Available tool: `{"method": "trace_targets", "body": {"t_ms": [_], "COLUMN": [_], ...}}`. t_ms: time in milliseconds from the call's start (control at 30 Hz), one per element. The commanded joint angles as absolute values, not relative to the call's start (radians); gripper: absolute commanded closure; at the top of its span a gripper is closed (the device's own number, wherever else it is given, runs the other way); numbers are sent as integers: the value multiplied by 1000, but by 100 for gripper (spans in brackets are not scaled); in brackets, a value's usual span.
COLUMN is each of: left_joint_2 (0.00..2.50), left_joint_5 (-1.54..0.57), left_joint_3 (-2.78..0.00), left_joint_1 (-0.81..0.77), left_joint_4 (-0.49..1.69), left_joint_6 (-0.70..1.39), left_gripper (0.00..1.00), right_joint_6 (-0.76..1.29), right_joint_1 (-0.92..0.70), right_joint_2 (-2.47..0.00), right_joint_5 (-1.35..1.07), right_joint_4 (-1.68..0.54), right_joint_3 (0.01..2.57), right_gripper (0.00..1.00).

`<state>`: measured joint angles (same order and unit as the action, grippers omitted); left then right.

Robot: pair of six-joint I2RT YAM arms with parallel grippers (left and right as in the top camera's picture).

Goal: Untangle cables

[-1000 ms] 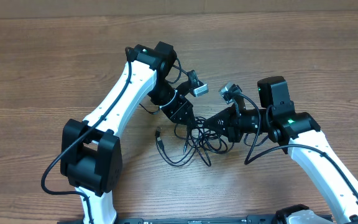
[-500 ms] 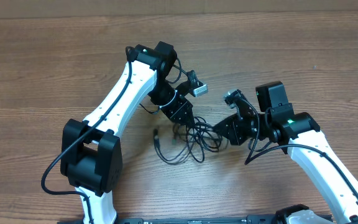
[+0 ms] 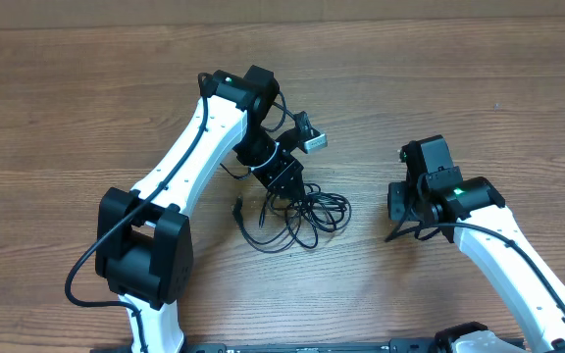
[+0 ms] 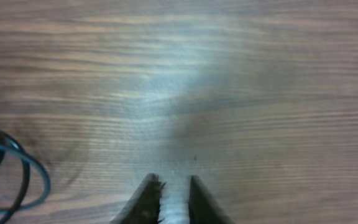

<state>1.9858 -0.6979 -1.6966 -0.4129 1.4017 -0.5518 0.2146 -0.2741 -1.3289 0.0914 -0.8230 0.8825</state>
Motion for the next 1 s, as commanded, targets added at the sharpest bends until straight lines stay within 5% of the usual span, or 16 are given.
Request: {"method": "trace_targets", "body": {"t_ms": [0,133,267,700,767,900,967], "left_joint_2": [1956,1956,1956,1956,1956,1956,1956], "left_joint_5": [-706,-706,-723,-918,-918,-917,-917], "left_joint_3": [-1689,-1689,-1689,-1690,-1690,-1690,-1690], "left_joint_1": [-418,-418,-418,-418,-418,-418,-418], "left_joint_4": [1405,1404,1402,1396,1393,1394,1394], "left_joint_6": [-545,-545,-545,-546,-546,-546,-545], "left_gripper": [96,96,96,96,96,96,96], "right_joint_6": [165,-164,-287,-319,-319,-319,-309], "right_joint_1": [-274,-275,-276,-292,-302,-308,-308], "right_joint_2": [-1327,-1327,-1327,-1327,-1327,-1327,-1327], "right_joint_5": [-71,-574,-674,-501,-501,-497,-482], "right_joint_4": [-773,-742,-742,-679,-679,-678,-679], "right_joint_3": [883,883,883,883,883,883,883], "right_gripper": [73,37,34,51,59,92,96]}}
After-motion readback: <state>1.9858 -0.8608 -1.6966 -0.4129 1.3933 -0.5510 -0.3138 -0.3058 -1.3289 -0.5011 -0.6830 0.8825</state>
